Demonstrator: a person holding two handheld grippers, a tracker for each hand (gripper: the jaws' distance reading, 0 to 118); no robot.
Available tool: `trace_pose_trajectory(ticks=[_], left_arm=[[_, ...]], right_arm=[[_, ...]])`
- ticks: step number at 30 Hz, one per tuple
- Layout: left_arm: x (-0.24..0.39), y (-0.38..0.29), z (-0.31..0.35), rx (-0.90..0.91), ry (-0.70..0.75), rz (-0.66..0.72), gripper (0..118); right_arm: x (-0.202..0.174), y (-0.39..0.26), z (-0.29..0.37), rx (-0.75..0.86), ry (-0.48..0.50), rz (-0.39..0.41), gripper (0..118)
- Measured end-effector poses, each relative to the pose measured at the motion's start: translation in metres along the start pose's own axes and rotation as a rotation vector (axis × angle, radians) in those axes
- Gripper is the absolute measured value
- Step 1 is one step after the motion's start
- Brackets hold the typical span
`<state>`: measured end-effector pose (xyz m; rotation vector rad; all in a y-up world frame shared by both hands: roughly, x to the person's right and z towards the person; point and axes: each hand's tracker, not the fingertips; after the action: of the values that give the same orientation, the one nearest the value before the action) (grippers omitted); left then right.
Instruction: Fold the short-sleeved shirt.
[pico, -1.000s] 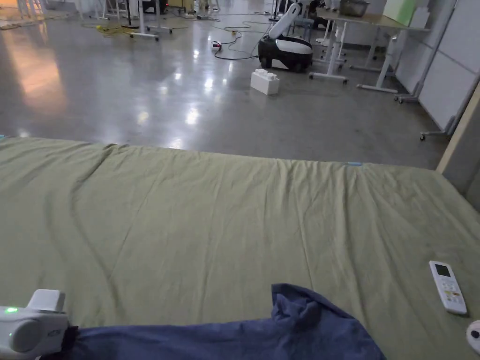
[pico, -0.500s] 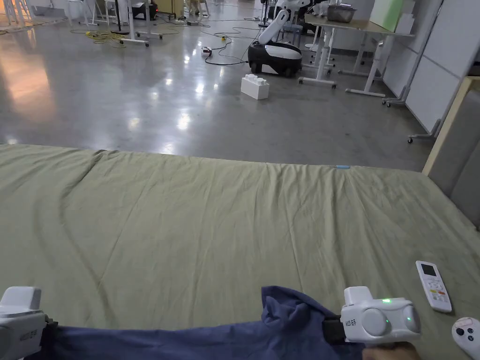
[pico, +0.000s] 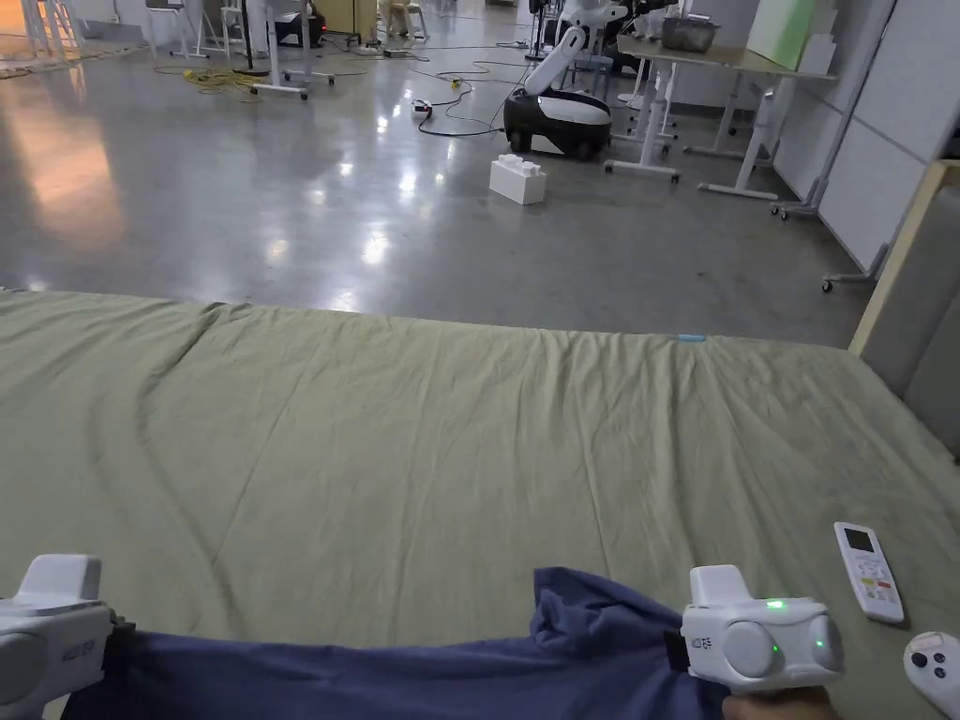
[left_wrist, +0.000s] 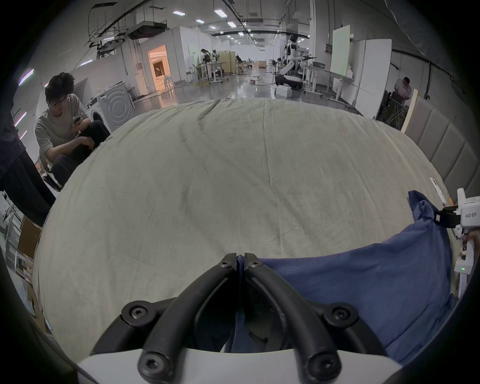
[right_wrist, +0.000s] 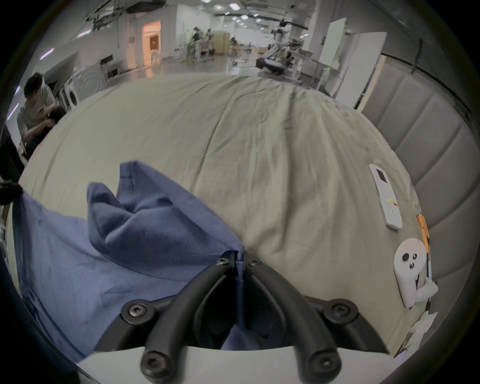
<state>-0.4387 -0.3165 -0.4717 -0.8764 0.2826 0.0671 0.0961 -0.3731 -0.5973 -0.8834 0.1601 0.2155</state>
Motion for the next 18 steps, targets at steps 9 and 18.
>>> trace_pose_trajectory(ticks=[9, 18], left_arm=[[-0.018, 0.008, 0.07, 0.143, -0.014, 0.008, 5], [-0.009, 0.048, 0.153, 0.343, -0.039, 0.023, 5]], right_arm=[[0.004, 0.006, 0.116, 0.241, -0.029, -0.039, 5], [0.023, 0.043, 0.231, 0.479, -0.087, -0.059, 5]])
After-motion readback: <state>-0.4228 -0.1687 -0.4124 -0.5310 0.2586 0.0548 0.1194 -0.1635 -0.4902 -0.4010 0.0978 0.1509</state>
